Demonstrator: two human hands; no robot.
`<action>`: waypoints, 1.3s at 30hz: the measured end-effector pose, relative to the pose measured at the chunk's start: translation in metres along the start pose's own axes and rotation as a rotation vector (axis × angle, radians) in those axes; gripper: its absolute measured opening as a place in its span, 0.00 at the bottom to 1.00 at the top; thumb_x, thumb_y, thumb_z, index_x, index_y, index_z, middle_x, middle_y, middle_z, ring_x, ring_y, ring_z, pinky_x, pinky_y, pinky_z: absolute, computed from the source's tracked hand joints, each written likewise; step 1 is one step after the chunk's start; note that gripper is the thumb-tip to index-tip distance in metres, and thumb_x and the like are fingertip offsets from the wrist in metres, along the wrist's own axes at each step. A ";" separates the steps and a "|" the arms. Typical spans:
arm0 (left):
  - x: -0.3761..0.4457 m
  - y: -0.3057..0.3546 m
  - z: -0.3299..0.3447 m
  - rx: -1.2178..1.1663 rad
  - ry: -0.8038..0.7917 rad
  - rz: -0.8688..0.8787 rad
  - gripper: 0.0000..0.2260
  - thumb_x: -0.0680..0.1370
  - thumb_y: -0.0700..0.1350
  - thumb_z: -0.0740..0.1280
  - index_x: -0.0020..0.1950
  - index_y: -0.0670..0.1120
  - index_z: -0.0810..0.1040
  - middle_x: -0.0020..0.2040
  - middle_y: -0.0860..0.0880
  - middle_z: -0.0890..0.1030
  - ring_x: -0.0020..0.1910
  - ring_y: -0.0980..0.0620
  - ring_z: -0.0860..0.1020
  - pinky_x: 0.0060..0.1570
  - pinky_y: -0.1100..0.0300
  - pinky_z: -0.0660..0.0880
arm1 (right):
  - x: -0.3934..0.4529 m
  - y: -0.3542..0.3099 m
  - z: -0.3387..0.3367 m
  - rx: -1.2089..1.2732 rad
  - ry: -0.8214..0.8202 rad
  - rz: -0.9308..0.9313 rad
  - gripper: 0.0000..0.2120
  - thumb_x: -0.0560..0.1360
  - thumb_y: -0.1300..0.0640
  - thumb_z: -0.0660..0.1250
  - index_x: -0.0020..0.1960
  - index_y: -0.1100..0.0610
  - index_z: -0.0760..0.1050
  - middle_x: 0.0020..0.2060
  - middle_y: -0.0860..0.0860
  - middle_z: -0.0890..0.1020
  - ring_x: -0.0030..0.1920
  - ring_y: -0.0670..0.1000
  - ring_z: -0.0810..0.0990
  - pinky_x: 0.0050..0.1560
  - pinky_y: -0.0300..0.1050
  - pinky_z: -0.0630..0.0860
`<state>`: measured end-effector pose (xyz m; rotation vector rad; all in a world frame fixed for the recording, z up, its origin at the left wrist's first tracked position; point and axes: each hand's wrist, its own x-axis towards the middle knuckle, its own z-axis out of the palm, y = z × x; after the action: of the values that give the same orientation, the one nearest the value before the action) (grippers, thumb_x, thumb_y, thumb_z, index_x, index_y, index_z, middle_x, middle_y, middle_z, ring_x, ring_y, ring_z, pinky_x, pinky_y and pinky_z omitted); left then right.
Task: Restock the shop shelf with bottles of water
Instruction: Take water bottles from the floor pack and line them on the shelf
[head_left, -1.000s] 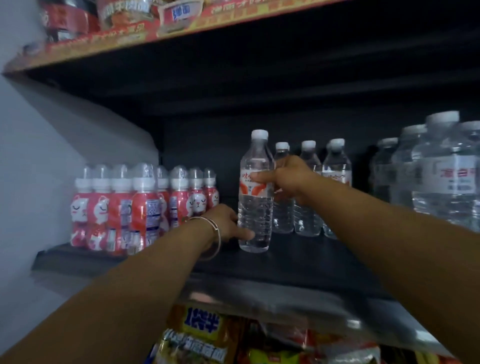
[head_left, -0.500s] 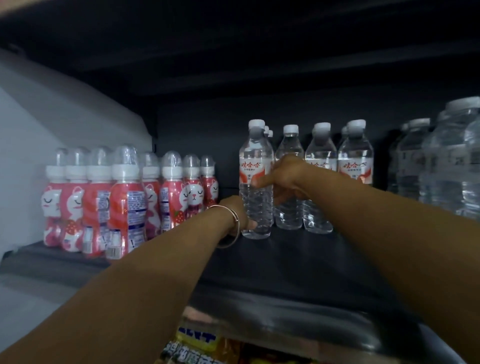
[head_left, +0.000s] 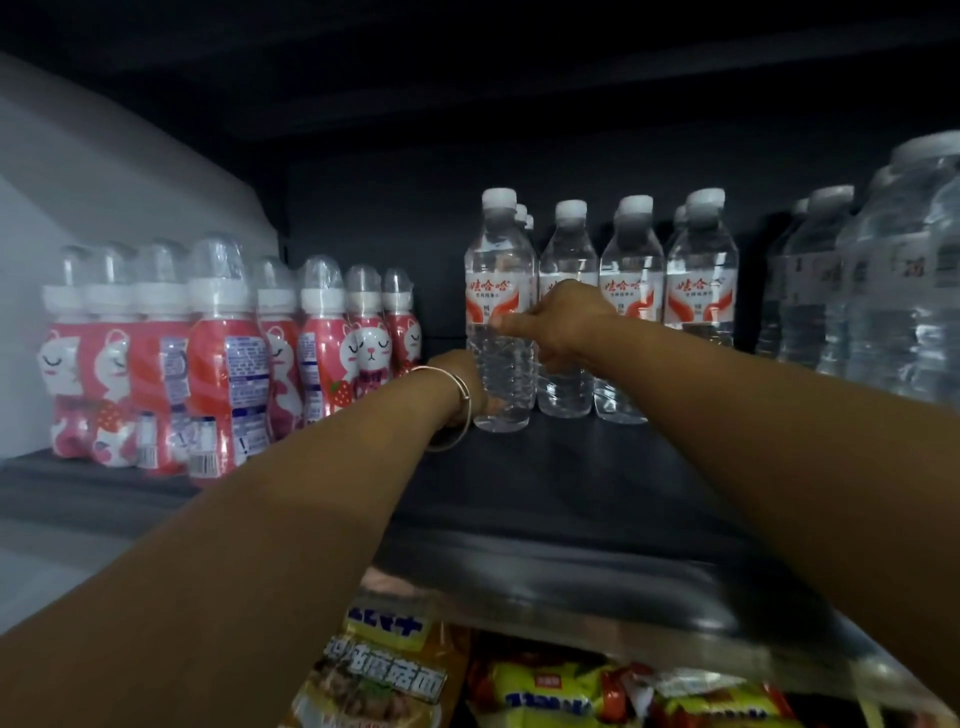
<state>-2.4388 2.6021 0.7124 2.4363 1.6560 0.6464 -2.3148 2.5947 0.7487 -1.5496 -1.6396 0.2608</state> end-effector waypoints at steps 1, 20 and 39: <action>-0.001 0.000 -0.003 0.020 0.003 -0.016 0.14 0.76 0.45 0.67 0.60 0.41 0.75 0.54 0.44 0.78 0.51 0.47 0.76 0.53 0.58 0.72 | -0.004 0.002 -0.001 -0.061 0.014 -0.025 0.19 0.73 0.43 0.68 0.48 0.61 0.76 0.39 0.54 0.79 0.38 0.51 0.79 0.37 0.42 0.77; -0.196 0.102 0.060 0.125 0.491 0.088 0.20 0.74 0.40 0.65 0.66 0.45 0.68 0.65 0.45 0.70 0.65 0.43 0.67 0.63 0.51 0.63 | -0.242 0.067 -0.069 -0.724 0.203 -0.541 0.21 0.74 0.57 0.62 0.67 0.58 0.69 0.66 0.57 0.70 0.68 0.59 0.64 0.64 0.53 0.60; -0.430 0.054 0.536 0.013 0.248 0.232 0.25 0.62 0.36 0.67 0.59 0.45 0.74 0.61 0.43 0.75 0.57 0.46 0.68 0.56 0.47 0.65 | -0.568 0.446 0.147 -0.628 -0.339 -0.484 0.18 0.58 0.63 0.71 0.48 0.62 0.79 0.54 0.62 0.80 0.46 0.61 0.79 0.39 0.50 0.75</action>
<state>-2.3032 2.2609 0.1288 2.6752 1.4663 1.0090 -2.1621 2.2367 0.1236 -1.5260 -2.4687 -0.3000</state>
